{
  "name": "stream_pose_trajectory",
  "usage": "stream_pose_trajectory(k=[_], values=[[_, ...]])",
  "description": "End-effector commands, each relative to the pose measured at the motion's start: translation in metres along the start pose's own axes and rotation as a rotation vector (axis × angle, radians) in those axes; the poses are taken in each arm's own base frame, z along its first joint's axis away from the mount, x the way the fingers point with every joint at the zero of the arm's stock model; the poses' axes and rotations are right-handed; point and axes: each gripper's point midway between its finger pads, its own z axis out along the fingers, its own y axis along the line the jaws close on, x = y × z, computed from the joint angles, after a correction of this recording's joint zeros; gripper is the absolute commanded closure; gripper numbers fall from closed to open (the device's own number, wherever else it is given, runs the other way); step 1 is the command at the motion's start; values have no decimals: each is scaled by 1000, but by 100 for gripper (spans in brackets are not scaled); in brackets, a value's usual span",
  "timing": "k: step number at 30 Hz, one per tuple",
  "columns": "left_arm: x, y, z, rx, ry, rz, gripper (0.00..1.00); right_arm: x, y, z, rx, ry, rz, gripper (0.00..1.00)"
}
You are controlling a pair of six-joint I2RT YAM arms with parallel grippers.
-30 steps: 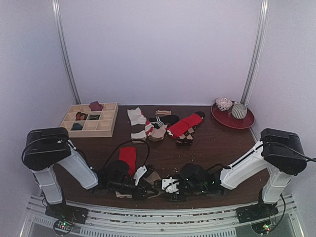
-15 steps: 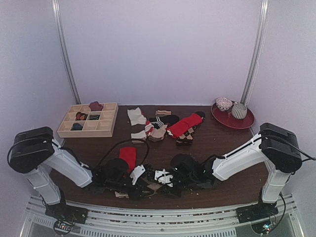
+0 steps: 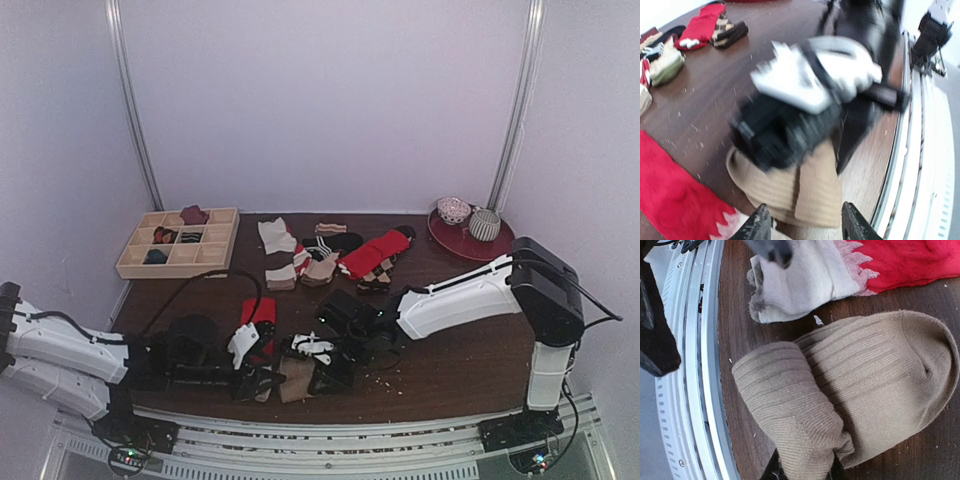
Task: Roll the socks
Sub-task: Roll the sock at the center of the board.
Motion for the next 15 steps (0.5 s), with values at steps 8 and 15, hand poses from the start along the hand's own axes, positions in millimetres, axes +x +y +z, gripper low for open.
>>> stream_pose_trajectory(k=[8,15], values=[[5,-27,24,40,-43,99,44,99,4,20,-54,393,210,91],[5,-18,37,-20,-50,140,43,108,1,17,-66,421,219,91]])
